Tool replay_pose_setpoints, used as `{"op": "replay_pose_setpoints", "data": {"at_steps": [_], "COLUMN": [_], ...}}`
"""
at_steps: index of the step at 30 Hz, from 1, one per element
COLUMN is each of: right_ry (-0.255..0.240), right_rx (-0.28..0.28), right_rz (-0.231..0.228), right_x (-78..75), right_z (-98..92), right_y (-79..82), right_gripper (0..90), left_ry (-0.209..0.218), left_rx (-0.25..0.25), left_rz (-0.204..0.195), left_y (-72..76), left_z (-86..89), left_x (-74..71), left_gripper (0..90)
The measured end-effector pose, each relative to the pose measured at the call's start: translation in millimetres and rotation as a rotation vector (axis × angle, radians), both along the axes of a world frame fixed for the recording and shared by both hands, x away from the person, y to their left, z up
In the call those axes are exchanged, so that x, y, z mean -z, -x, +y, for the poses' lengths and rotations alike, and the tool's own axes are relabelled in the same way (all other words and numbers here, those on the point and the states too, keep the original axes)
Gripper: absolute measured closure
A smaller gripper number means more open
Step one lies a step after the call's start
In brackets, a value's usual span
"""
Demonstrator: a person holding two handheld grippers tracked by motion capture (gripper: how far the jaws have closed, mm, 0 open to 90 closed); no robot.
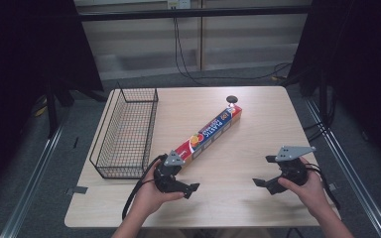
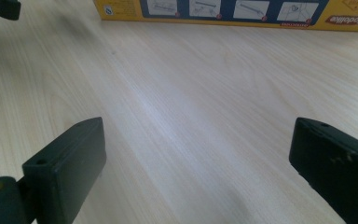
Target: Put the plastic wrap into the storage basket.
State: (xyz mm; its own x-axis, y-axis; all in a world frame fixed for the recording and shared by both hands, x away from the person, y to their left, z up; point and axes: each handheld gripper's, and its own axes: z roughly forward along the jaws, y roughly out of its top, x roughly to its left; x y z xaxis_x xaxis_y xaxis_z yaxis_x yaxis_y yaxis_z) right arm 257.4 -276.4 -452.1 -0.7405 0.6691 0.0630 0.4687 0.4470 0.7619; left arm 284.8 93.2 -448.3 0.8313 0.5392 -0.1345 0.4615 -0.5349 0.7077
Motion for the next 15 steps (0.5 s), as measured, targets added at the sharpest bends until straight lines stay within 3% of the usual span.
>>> {"op": "replay_pose_setpoints", "data": {"at_steps": [8, 12, 15], "right_ry": [-0.008, -0.002, -0.021], "right_rx": [-0.004, -0.002, 0.009], "right_rz": [0.003, 0.000, -0.007], "right_x": [-1.3, -1.8, -3.1], "right_z": [-2.4, -6.2, -9.8], "right_y": [0.4, 1.4, 1.4], "right_gripper": [3.7, 4.0, 4.0], "left_ry": [-0.001, -0.024, -0.031], "left_rx": [0.004, 0.008, 0.002], "left_rz": [-0.002, -0.018, -0.026], "left_y": [-6.9, -20.0, -26.7], "left_z": [-8.7, -16.3, -19.4], "left_x": [-18.2, -36.7, -42.7], "left_gripper": [6.3, 6.4, 6.4]}}
